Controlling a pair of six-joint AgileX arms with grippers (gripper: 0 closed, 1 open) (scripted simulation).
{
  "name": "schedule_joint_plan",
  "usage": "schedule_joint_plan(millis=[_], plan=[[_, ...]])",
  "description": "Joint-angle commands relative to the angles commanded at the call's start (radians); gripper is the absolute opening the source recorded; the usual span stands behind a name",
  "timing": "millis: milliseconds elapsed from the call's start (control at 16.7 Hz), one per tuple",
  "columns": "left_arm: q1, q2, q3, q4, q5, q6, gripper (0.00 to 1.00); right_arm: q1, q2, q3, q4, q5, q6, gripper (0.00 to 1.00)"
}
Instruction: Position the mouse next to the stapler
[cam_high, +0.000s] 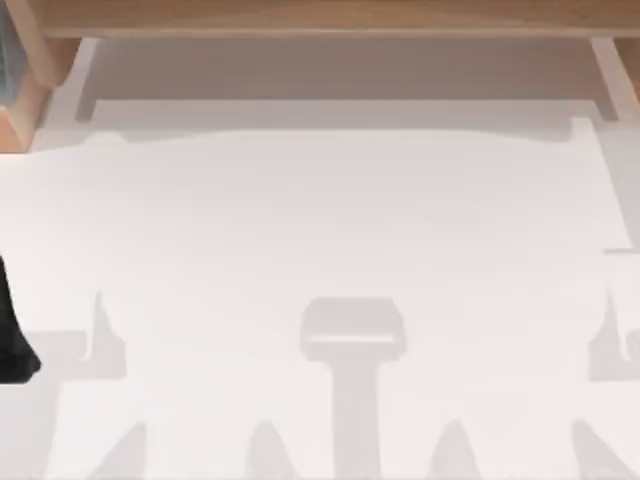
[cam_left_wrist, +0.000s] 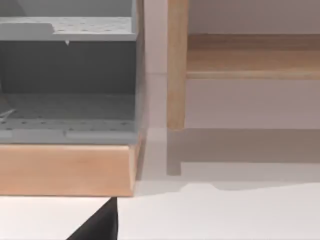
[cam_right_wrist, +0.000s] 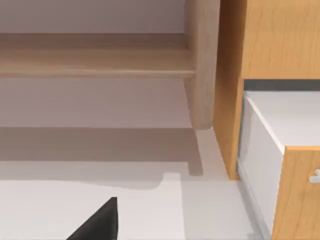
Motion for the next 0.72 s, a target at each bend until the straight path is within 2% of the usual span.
schedule_joint_plan(millis=[360, 720], plan=[[0.0, 0.0, 0.0, 0.0, 0.0, 0.0, 1.0, -0.02, 0.089, 0.088, -0.048, 0.003, -0.024, 1.0], [0.0, 0.0, 0.0, 0.0, 0.0, 0.0, 1.0, -0.099, 0.473, 0.46, -0.254, 0.01, -0.125, 1.0]])
